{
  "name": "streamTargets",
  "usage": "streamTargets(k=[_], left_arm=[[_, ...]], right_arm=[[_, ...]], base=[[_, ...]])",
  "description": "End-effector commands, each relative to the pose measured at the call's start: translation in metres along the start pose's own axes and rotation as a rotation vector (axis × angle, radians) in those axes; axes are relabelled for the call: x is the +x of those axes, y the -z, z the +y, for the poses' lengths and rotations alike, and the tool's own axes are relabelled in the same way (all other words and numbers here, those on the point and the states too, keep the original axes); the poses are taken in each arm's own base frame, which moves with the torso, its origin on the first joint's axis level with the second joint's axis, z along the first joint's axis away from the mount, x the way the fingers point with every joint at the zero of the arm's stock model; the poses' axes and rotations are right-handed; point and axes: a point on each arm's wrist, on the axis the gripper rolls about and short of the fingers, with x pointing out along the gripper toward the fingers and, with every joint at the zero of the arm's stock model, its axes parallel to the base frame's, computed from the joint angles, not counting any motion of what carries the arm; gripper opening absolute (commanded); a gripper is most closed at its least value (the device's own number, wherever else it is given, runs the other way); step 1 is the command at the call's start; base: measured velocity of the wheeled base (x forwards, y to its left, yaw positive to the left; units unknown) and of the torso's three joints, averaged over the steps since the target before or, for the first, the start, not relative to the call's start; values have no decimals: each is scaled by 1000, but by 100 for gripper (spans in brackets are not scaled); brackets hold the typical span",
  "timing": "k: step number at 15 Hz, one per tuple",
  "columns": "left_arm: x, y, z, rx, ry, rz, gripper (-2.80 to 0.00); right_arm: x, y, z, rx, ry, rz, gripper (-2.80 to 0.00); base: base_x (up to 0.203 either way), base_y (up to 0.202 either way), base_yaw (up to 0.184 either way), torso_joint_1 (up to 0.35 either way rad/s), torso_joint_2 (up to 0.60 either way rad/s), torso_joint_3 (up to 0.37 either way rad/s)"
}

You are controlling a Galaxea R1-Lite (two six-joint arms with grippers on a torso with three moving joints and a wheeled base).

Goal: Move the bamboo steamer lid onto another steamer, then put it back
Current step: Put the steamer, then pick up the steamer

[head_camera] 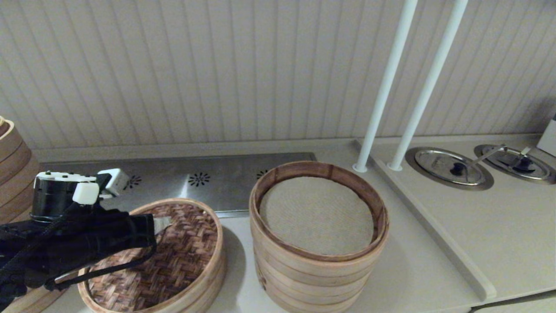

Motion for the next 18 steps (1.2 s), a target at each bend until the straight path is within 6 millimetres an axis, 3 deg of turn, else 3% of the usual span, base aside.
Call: streamTargets(k=[1,2,3,7,11,14,18], left_arm=[[-26,-12,-1,-5,20,-95,0],[-40,-15,-1,-5,27,-126,0],[-56,-16,-1,-3,33,-154,-280],[-122,-9,6,36,36,-249,-280],[-178,16,16,58,45,-316,-280],[-204,48,21,64,56,-324,-280],[-218,91,27,133,26,-373,-280]], right_arm=[[0,1,0,0,0,4,-280],[0,1,0,0,0,4,-280],[0,1,0,0,0,5,-280],[0,1,0,0,0,4,-280],[0,1,0,0,0,4,-280],[0,1,0,0,0,4,-280],[0,0,0,-6,-2,-6,-280]], base=[[0,0,0,0,0,0],[0,0,0,0,0,0],[0,0,0,0,0,0],[0,0,0,0,0,0],[0,0,0,0,0,0],[0,0,0,0,0,0],[0,0,0,0,0,0]])
